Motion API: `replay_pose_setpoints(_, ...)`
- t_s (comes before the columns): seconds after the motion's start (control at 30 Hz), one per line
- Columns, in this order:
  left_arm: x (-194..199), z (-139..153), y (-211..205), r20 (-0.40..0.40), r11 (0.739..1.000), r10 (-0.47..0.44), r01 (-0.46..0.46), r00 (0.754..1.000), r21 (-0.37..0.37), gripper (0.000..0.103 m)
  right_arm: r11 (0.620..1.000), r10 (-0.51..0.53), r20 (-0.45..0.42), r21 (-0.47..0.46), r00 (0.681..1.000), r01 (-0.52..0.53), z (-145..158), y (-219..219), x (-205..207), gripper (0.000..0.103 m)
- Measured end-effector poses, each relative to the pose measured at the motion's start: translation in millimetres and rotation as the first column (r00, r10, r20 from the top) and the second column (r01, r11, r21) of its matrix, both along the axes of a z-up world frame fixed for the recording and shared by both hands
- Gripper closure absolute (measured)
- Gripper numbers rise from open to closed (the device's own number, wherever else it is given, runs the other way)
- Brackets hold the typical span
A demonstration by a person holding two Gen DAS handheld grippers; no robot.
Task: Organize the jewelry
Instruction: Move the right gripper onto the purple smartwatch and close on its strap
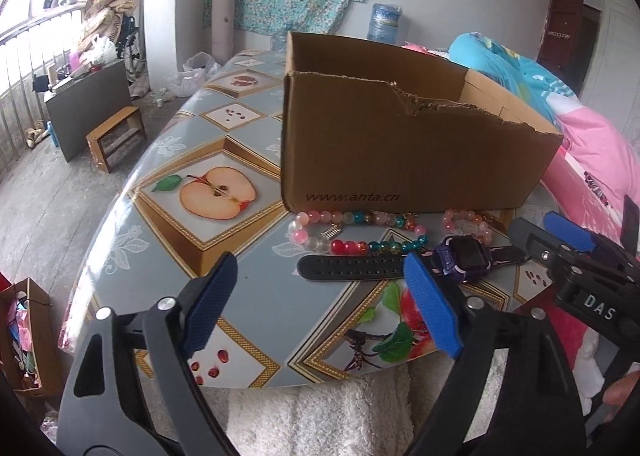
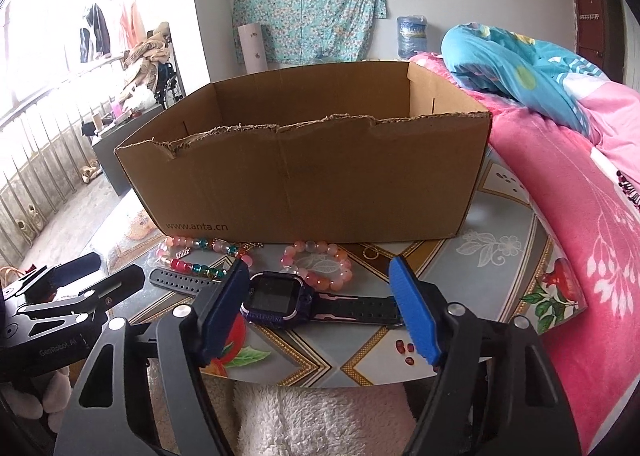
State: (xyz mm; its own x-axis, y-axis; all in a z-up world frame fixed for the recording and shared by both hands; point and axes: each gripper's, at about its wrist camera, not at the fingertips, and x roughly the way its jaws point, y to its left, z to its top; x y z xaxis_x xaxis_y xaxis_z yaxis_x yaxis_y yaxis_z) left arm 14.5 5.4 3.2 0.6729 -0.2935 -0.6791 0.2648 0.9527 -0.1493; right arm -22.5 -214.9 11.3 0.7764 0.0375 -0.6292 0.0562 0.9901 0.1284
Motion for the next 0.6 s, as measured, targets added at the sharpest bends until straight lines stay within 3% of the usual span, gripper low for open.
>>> replay_pose_setpoints(0.07,6,-2,-2,-0.024,0.999,-0.025,0.024,0.999,-0.028,0.030,1.000,0.022,-0.022,0.013,1.000,-0.022,-4,1,7,0.044)
replay_pose_setpoints(0.23,24,-11,-4,-0.091,0.998,-0.048,0.044,0.995,-0.046,0.035,0.997,0.074,-0.071,0.025,0.995,-0.073,-15,5,20,0.045)
replay_pose_setpoints(0.43,38,-27,-1,-0.171,0.995,-0.048,0.033,0.984,-0.089,0.036,0.993,0.115,-0.117,0.035,0.986,-0.111,-28,11,28,0.045)
replay_pose_setpoints(0.6,40,-26,-5,-0.176,0.989,-0.108,0.087,0.978,-0.123,0.035,0.987,0.157,-0.137,0.062,0.978,-0.150,-34,14,31,0.045)
